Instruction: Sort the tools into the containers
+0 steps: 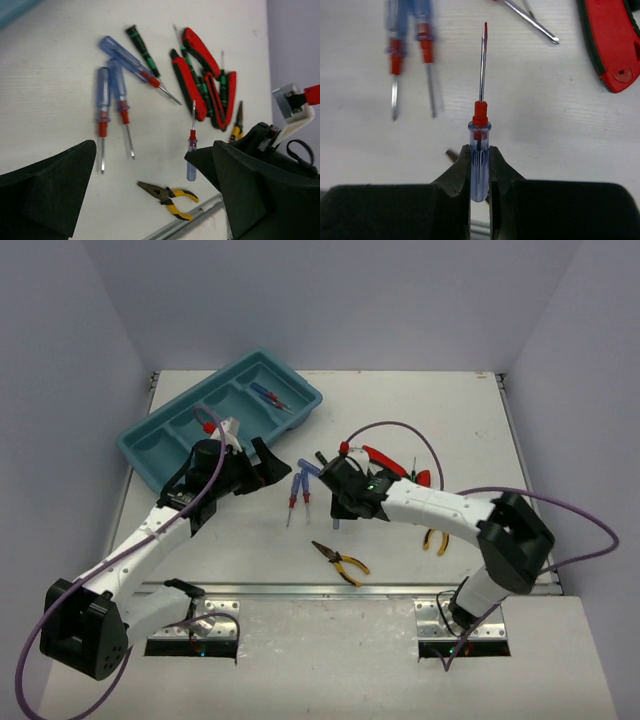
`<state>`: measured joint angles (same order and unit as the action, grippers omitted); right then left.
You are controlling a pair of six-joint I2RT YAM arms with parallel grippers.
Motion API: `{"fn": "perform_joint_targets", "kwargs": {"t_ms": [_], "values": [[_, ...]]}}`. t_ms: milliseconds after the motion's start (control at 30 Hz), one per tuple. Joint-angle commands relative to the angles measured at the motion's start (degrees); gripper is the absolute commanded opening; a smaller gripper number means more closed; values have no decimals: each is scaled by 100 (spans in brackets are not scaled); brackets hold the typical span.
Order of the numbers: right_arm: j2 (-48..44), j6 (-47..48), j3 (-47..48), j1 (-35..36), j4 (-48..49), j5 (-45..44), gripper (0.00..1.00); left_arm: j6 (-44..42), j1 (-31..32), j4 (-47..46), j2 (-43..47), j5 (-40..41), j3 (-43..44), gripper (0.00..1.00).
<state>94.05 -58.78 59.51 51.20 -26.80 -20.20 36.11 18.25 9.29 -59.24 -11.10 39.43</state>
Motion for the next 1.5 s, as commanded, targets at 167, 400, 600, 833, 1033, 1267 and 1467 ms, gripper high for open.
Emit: {"fn": "perform_joint_targets", "kwargs": {"t_ms": [167,400,600,833,1033,1267,1467], "values": [[-2092,2515,-1015,-14,2627,2925,0,1156,724,-3128,-647,-1857,-285,96],[-2544,2583,-1081,-14,2889,2627,0,1396,915,-3441,-1025,-1921,-130,36],[-2451,2511,-835,-50,2687,2047,0,1432,1057,-3455,-1001,-1977,-97,0],[-2445,2361,-808,-217,2441,1890,90,1194,1057,-2482,-1182,-1240,451,0],[-2790,2285,-704,-375,1483,963,99,730,582,-1455,-2076,-53,1837,0],[-3743,2511,-938,-559,738,236,99,131,-288,-253,-4068,1655,4458,0],[-3980,2665,-1091,-585,367,255,99,23,-716,803,-6493,2226,7510,0]]}}
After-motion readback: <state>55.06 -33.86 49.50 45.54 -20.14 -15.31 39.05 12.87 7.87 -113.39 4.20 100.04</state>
